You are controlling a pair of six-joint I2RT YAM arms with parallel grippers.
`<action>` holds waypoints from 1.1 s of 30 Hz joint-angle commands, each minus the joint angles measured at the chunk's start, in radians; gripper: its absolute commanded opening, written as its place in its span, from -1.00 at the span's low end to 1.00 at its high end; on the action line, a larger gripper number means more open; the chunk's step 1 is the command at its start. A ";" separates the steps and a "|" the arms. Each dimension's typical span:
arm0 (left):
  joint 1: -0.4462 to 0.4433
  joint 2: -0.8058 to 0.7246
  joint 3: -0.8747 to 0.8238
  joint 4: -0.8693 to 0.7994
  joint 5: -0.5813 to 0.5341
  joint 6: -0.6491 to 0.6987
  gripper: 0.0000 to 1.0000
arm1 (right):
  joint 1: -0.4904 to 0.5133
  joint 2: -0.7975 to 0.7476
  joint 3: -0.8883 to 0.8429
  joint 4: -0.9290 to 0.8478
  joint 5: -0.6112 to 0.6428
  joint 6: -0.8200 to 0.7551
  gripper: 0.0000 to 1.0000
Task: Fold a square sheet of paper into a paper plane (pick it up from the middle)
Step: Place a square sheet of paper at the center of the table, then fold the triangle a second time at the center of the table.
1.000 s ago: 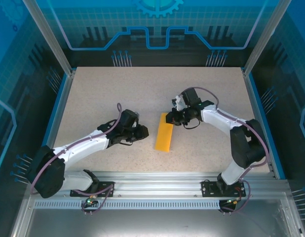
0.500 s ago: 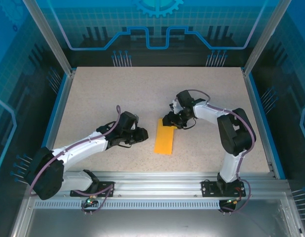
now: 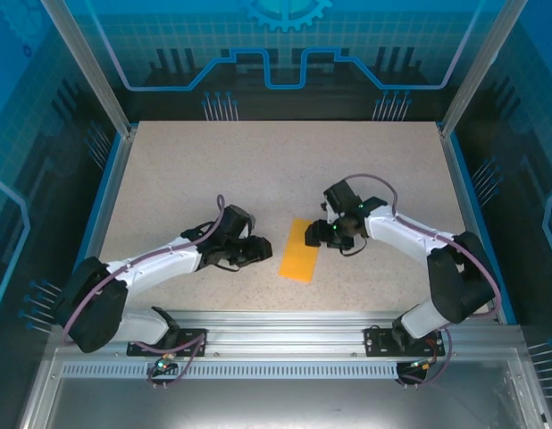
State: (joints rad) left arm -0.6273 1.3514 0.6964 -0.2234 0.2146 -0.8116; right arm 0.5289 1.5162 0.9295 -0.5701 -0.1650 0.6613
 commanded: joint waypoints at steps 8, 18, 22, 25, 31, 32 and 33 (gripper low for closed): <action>-0.007 0.132 0.027 0.062 0.114 0.015 -0.06 | 0.049 -0.042 -0.162 0.171 -0.111 0.148 0.16; -0.034 0.191 0.056 0.059 0.107 0.011 -0.06 | 0.051 -0.011 -0.180 0.261 -0.153 0.165 0.01; -0.041 0.209 0.067 0.056 0.108 0.011 -0.07 | 0.050 0.024 -0.172 0.278 -0.153 0.167 0.00; -0.042 0.212 0.071 0.056 0.107 0.011 -0.07 | 0.049 0.046 -0.170 0.292 -0.160 0.166 0.00; -0.043 0.215 0.070 0.051 0.104 0.014 -0.07 | 0.047 0.052 -0.172 0.287 -0.151 0.162 -0.01; -0.042 0.215 0.071 0.050 0.105 0.014 -0.07 | 0.047 0.046 -0.172 0.282 -0.150 0.162 -0.01; -0.042 0.214 0.070 0.048 0.104 0.014 -0.07 | 0.047 0.040 -0.171 0.277 -0.144 0.163 -0.01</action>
State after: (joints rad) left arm -0.6640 1.5555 0.7403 -0.1680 0.2974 -0.8104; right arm 0.5644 1.5600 0.7479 -0.2932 -0.2996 0.8162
